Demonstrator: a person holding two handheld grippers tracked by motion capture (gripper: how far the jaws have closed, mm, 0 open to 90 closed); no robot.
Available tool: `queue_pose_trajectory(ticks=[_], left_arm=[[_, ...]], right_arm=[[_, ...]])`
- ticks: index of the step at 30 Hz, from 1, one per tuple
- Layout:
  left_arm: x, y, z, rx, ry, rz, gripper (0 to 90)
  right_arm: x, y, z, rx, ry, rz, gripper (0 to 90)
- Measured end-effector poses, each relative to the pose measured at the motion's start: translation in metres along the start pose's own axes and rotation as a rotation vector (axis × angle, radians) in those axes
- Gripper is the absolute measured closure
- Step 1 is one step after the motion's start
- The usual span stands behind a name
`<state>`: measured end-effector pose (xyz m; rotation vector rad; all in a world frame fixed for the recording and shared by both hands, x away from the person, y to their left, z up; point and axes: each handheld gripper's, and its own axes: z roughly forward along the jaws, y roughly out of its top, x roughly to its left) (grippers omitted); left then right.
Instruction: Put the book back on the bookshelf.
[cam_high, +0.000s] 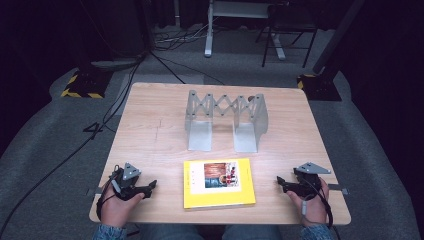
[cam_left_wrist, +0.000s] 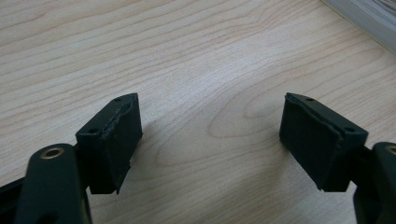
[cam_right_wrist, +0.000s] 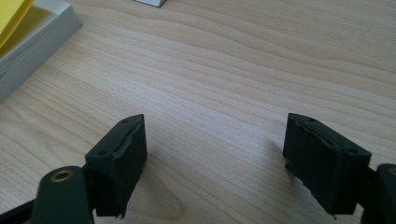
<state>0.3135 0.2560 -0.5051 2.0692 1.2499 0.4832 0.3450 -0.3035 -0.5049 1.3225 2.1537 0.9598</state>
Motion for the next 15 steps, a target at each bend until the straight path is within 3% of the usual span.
queue_pose_trajectory(ticks=[4, 6, 8, 9, 12, 15], left_arm=[[0.000, 0.000, -0.003, 0.011, 0.001, -0.016, 25.0], [0.000, 0.003, -0.006, 0.034, -0.038, -0.069, 26.5], [-0.001, 0.006, -0.008, 0.035, -0.050, -0.077, 28.7], [-0.003, 0.007, -0.010, 0.036, -0.056, -0.077, 29.1], [-0.010, 0.017, -0.016, 0.008, -0.085, -0.079, 31.5], [-0.015, 0.022, -0.018, 0.010, -0.093, -0.074, 32.3]], right_arm=[[0.000, 0.000, 0.000, -0.002, 0.000, 0.000, 22.2], [0.001, 0.000, 0.000, -0.002, -0.001, 0.002, 22.5], [0.001, 0.000, 0.000, -0.002, -0.003, 0.004, 24.3], [0.002, 0.000, -0.001, -0.004, 0.001, 0.003, 26.7], [0.011, 0.002, -0.002, -0.008, 0.023, -0.020, 46.6], [0.021, 0.006, -0.002, 0.013, 0.055, -0.039, 49.0]])
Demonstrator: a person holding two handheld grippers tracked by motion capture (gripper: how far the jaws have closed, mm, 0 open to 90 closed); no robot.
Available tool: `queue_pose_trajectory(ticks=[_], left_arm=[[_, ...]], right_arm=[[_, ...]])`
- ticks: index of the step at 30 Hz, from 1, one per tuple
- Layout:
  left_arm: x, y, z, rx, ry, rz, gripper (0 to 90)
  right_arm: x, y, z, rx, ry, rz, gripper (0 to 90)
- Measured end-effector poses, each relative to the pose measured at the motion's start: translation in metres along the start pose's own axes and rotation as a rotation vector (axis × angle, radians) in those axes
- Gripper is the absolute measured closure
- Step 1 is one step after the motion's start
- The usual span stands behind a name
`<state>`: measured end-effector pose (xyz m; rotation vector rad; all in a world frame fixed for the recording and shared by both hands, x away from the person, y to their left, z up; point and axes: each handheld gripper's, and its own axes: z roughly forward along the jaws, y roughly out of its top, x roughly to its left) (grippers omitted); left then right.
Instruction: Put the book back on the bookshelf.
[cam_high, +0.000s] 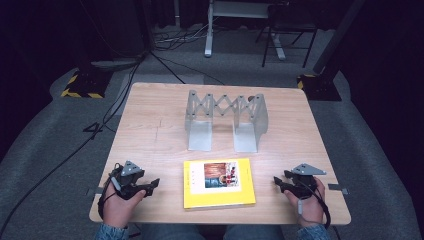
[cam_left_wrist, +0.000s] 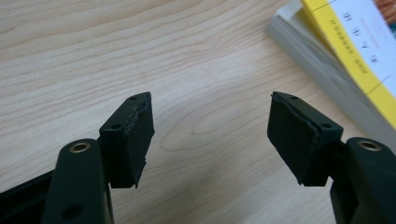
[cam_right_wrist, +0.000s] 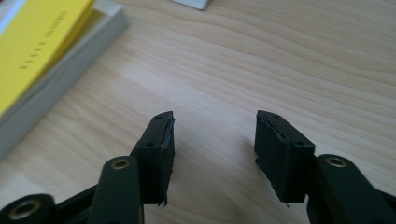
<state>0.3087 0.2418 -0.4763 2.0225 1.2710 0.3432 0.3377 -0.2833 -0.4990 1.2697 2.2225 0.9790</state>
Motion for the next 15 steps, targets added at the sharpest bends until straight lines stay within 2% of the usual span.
queue_pose_trajectory(ticks=[3, 7, 11, 15], left_arm=[[-0.007, 0.007, -0.001, 0.018, -0.012, 0.029, 31.4], [-0.015, 0.015, 0.002, 0.015, -0.058, 0.053, 31.0], [-0.024, 0.021, 0.012, 0.018, -0.095, 0.061, 30.3], [-0.038, 0.028, 0.025, 0.021, -0.143, 0.092, 29.2]], right_arm=[[0.014, 0.006, 0.001, 0.027, 0.033, -0.032, 52.0], [0.024, 0.009, 0.003, 0.049, 0.050, -0.054, 52.7], [0.032, 0.010, 0.005, 0.048, 0.056, -0.055, 51.4], [0.041, 0.009, 0.008, 0.032, 0.058, -0.064, 45.6]])
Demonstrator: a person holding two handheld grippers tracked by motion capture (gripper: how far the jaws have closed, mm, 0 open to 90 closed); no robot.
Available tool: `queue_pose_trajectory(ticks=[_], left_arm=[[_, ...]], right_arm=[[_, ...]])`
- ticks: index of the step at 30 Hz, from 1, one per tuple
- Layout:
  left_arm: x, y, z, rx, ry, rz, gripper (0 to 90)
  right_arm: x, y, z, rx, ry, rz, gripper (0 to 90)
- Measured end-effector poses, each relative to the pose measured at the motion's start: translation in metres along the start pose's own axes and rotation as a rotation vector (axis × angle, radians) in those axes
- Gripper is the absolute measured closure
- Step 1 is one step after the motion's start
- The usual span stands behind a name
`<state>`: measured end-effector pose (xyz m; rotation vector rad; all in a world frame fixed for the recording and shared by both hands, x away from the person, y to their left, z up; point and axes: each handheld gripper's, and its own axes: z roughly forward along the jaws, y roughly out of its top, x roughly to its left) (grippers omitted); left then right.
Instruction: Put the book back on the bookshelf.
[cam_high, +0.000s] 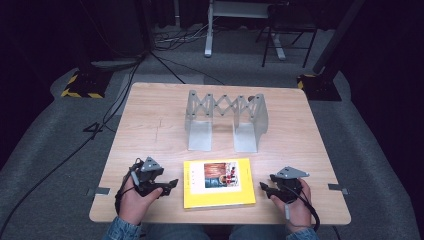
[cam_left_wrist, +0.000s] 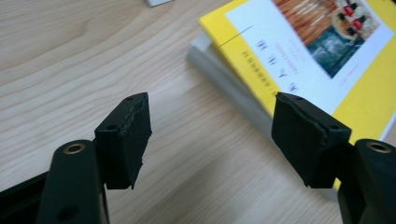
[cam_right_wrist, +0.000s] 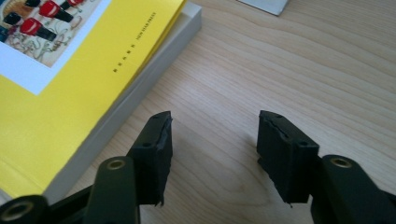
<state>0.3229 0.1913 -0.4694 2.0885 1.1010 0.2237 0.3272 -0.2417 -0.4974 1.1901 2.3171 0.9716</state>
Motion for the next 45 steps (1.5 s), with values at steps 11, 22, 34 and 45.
queue_pose_trajectory(ticks=[11, 22, 34, 45], left_arm=[[-0.006, 0.014, 0.023, 0.008, -0.028, -0.001, 29.0], [-0.004, 0.018, 0.040, 0.049, -0.081, -0.021, 35.0], [-0.007, 0.020, 0.044, 0.088, -0.112, -0.053, 38.2], [-0.023, 0.026, 0.034, 0.067, -0.108, 0.030, 45.7]], right_arm=[[0.021, -0.003, 0.007, -0.074, 0.009, -0.011, 46.0], [0.031, -0.005, 0.005, -0.078, 0.016, -0.017, 53.7], [0.030, -0.005, 0.005, -0.079, 0.018, -0.015, 53.7], [0.030, -0.005, 0.005, -0.079, 0.017, -0.015, 53.7]])
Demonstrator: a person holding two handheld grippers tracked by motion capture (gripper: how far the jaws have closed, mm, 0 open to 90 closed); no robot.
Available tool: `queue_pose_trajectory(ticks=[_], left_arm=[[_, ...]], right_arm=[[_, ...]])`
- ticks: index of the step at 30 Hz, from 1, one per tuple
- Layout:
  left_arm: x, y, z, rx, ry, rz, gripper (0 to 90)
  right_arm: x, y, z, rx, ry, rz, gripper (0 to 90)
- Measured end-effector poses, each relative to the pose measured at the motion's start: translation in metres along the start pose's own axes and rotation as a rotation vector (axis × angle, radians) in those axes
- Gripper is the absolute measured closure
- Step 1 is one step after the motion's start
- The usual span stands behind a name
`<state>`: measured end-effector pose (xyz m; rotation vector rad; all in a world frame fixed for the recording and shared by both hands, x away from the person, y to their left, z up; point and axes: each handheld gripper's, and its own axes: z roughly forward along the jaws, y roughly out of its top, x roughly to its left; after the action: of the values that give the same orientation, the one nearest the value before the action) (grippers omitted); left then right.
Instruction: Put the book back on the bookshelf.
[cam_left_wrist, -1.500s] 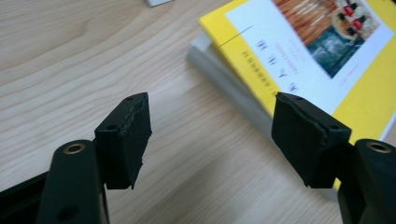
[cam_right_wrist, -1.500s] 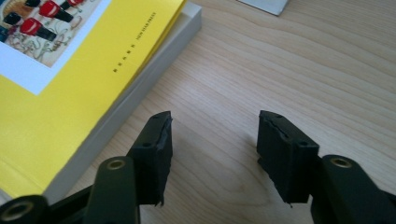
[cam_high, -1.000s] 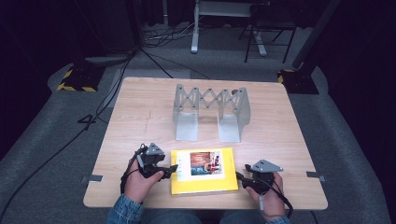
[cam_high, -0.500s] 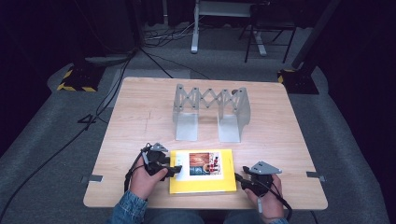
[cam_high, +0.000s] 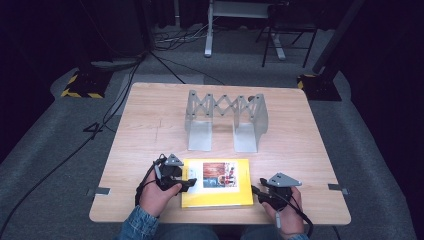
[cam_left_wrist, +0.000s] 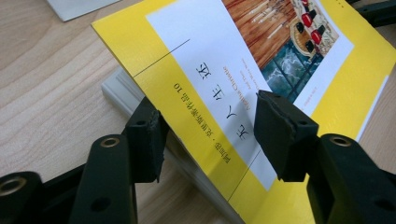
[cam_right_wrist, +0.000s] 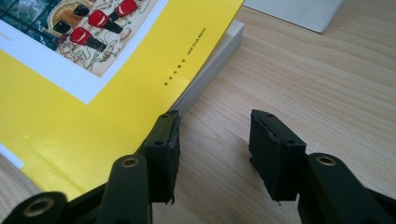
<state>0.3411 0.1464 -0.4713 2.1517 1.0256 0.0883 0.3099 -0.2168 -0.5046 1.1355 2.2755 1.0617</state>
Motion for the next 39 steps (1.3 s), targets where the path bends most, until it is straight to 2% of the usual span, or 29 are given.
queue_pose_trajectory(ticks=[4, 8, 10, 12, 13, 15, 17, 20, 22, 26, 29, 30, 34, 36, 38, 39], left_arm=[[0.000, 0.000, -0.002, -0.016, -0.030, -0.013, 47.3], [0.001, 0.000, -0.005, -0.035, -0.054, -0.015, 52.8], [0.000, 0.000, -0.003, -0.034, -0.079, -0.019, 57.1], [-0.004, 0.000, 0.002, -0.010, -0.135, -0.015, 58.0], [-0.007, 0.000, 0.005, -0.002, -0.145, -0.007, 58.4], [-0.013, 0.002, 0.006, 0.018, -0.098, 0.019, 58.2], [-0.013, 0.003, 0.004, 0.017, -0.101, 0.017, 58.9], [-0.010, 0.003, -0.001, 0.001, -0.090, 0.008, 66.7], [-0.008, 0.003, -0.005, -0.011, -0.090, -0.001, 68.7], [-0.009, 0.004, -0.011, -0.017, -0.107, -0.005, 78.5], [-0.010, 0.005, -0.015, -0.024, -0.126, -0.011, 81.6], [-0.010, 0.006, -0.016, -0.025, -0.129, -0.002, 81.6], [-0.015, 0.009, -0.021, -0.059, -0.132, 0.021, 84.7], [-0.017, 0.011, -0.025, -0.077, -0.130, 0.041, 84.9], [-0.020, 0.014, -0.028, -0.089, -0.134, 0.058, 84.9], [-0.021, 0.015, -0.030, -0.090, -0.135, 0.067, 84.9]], right_arm=[[0.000, 0.000, 0.000, 0.000, 0.000, 0.000, 53.7], [0.000, 0.000, 0.000, 0.000, 0.000, 0.000, 53.7], [0.000, 0.000, 0.000, 0.000, 0.000, 0.000, 53.7], [0.000, 0.000, 0.000, 0.000, 0.000, 0.000, 53.7], [0.000, 0.000, 0.000, 0.000, 0.000, 0.000, 53.7], [0.000, 0.000, 0.000, 0.000, 0.000, 0.000, 53.7], [0.000, 0.000, 0.000, 0.000, 0.000, 0.000, 53.7], [0.000, 0.000, 0.000, 0.000, -0.001, 0.000, 53.7], [0.000, 0.000, 0.000, 0.000, 0.000, 0.000, 53.7], [0.000, 0.000, 0.000, 0.000, -0.001, -0.001, 53.6], [0.000, -0.001, -0.001, 0.003, 0.002, -0.001, 51.2], [0.000, -0.001, -0.001, 0.003, 0.002, -0.001, 51.2], [-0.003, -0.003, -0.004, 0.011, -0.007, 0.003, 37.4], [-0.004, -0.005, -0.006, 0.013, -0.002, -0.006, 35.9], [-0.004, -0.006, -0.010, 0.025, 0.000, 0.023, 35.5], [-0.003, -0.006, -0.012, 0.024, -0.004, 0.022, 35.2]])
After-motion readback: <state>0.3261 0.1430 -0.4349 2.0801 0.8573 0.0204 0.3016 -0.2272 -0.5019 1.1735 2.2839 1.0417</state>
